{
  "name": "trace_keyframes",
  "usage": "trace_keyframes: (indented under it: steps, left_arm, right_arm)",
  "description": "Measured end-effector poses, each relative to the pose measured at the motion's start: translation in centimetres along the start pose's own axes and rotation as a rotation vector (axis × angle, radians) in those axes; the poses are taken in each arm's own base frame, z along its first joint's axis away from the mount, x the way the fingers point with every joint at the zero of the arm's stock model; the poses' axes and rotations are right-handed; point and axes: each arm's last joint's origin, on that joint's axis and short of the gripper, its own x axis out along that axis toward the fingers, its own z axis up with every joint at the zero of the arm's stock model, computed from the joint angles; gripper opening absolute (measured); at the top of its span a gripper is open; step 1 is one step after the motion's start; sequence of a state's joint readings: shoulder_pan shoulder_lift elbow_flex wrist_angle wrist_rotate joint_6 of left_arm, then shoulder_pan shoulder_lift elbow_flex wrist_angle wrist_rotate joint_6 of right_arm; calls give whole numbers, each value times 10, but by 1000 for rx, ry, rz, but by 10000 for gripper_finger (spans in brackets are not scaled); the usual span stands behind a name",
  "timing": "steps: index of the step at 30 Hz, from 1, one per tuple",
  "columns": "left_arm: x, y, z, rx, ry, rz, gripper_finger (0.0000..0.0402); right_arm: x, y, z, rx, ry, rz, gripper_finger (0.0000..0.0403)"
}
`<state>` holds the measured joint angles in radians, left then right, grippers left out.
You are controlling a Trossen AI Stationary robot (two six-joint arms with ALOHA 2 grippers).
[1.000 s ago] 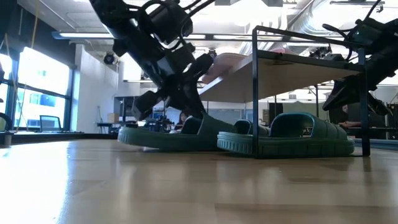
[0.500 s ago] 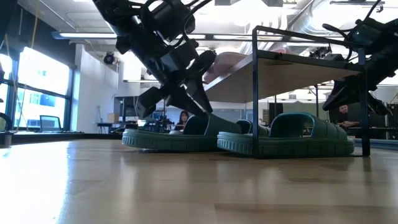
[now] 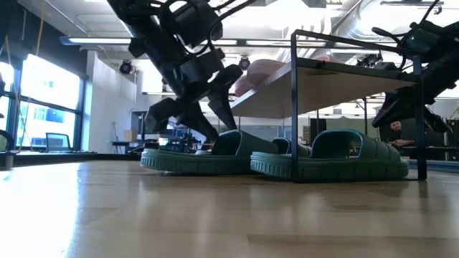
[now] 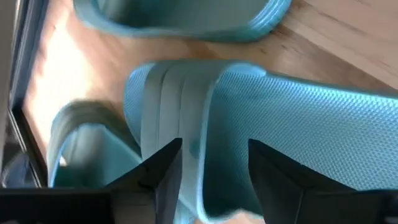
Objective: Pick and place slides into the shelf
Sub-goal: Put the green slide under the shelf
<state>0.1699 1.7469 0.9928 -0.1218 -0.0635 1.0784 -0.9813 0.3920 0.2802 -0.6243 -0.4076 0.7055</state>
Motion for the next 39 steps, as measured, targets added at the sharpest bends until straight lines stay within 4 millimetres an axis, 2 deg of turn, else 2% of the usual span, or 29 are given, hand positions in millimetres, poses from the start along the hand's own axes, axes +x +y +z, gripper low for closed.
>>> trace_keyframes:
  steps: [9, 14, 22, 25, 29, 32, 39]
  left_arm:
    - [-35, 7, 0, -132, 25, 17, 169]
    - [-60, 3, -4, -314, 65, -34, 157]
    - [-109, -19, -2, -627, 16, -324, 108]
    - [-120, -29, 4, -709, 14, -428, 79]
    - [-124, -47, 16, -730, 56, -544, 36]
    - [-119, -62, 22, -756, 115, -557, 7]
    - [-97, -81, 18, -976, 132, -425, 14]
  right_arm:
    - [0, 0, 0, -7, 0, 0, 0]
    - [0, 0, 0, -7, 2, 1, 0]
    - [0, 0, -1, -4, 18, 10, 0]
    - [0, -1, -2, 0, 27, 8, 0]
    - [0, -1, -3, 10, 38, -1, 0]
    - [0, -2, -4, 17, 44, -14, 0]
    - [0, -3, -4, 22, 48, -20, 0]
